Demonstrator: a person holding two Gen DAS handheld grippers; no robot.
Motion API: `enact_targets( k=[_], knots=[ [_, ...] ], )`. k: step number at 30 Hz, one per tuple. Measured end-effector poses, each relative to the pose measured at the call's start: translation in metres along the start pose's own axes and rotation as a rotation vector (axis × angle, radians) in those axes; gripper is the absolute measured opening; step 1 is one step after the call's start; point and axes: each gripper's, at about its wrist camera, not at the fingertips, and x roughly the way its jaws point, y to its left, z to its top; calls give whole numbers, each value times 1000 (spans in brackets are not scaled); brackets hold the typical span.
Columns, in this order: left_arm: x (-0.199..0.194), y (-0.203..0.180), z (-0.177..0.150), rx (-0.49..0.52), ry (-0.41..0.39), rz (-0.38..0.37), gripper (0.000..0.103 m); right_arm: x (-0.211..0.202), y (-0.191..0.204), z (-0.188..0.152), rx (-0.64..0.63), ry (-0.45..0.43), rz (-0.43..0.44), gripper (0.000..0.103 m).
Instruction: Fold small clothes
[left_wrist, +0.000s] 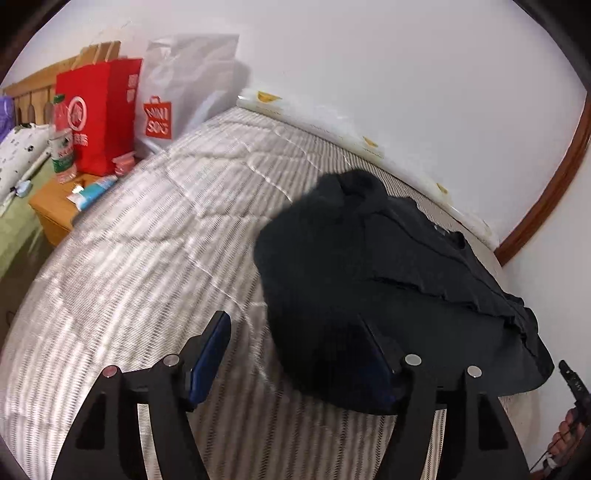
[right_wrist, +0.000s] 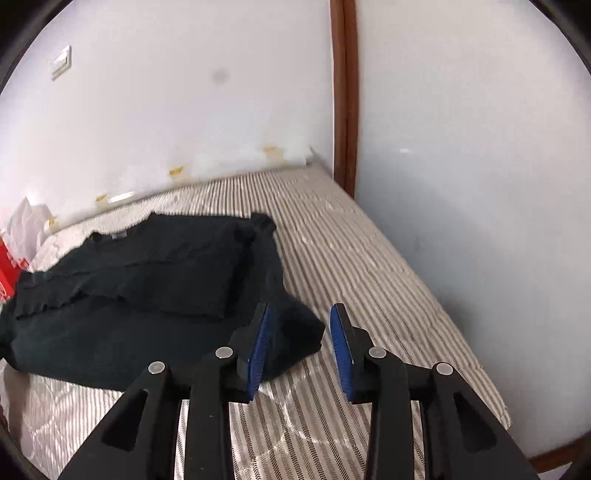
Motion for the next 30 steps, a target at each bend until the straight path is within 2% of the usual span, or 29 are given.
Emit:
enact_targets(
  k=[5, 10, 15, 20, 27, 30],
  knots=[
    [-22, -3, 12, 26, -63, 26, 67, -10, 20, 6, -32, -23, 47, 33],
    [-34, -19, 19, 98, -100, 0, 67, -8, 57, 4, -112, -10, 114, 29],
    [-29, -40, 18, 135, -80, -82, 67, 12, 90, -1, -158, 48, 192, 17],
    [-8, -66, 11, 213, -33, -105, 67, 36, 113, -13, -189, 116, 233, 15],
    [30, -85, -3, 313, 39, -31, 67, 67, 119, -22, -183, 162, 220, 14],
    [35, -92, -5, 357, 25, 10, 68, 70, 117, -19, -167, 152, 222, 14]
  ],
)
